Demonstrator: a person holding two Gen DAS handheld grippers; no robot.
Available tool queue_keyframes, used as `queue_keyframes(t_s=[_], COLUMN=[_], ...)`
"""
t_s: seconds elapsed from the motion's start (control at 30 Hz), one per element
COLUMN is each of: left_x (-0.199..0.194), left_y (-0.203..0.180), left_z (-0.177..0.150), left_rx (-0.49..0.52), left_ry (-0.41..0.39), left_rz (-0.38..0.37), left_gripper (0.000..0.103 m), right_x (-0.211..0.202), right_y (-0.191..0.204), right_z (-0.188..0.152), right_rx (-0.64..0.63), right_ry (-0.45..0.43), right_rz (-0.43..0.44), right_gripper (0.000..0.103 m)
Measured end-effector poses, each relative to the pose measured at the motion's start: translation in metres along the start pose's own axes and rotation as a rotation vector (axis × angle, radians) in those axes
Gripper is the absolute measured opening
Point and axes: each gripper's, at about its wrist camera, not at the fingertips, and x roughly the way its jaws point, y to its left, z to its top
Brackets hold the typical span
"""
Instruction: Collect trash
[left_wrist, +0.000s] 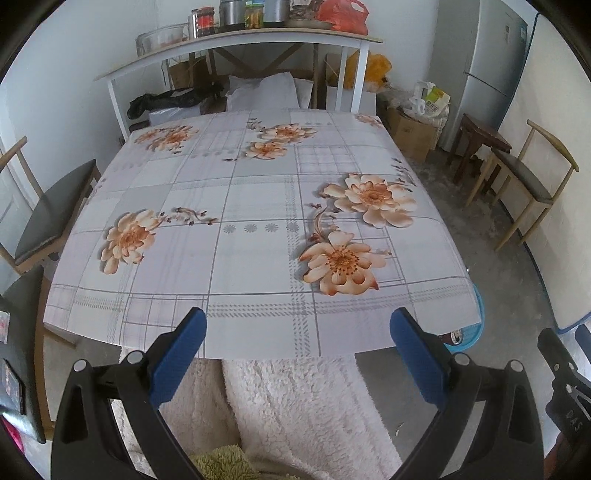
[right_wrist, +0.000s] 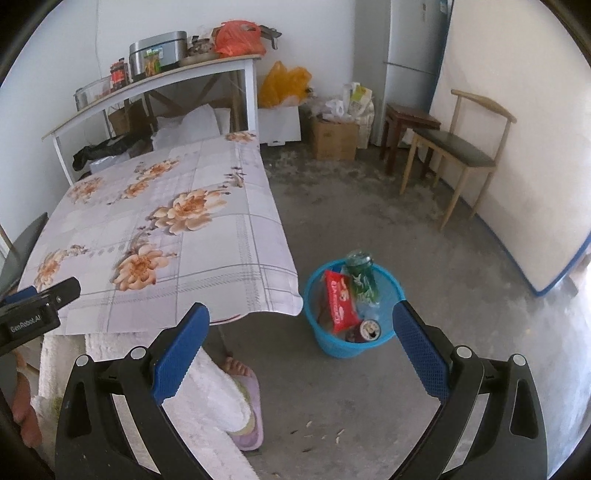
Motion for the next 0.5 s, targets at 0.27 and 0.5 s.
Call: queue_keyframes(t_s=[0.27, 0.5], left_x=[-0.003, -0.011], left_y=[-0.013, -0.027], left_z=[0.005, 0.01], left_rx=[0.029, 0.057], left_ry=[0.001, -0.032], left_rz=[-0.013, -0.012], left_gripper=[0.097, 0.097], right_x=[-0.004, -0.006], right_y=[-0.008, -0.021], right_z=[0.004, 0.007], right_rx=[-0.003, 0.022], right_ry=[-0.018, -0.025], right_rz=[0.012, 0.02], right_gripper=[0.096, 0.096])
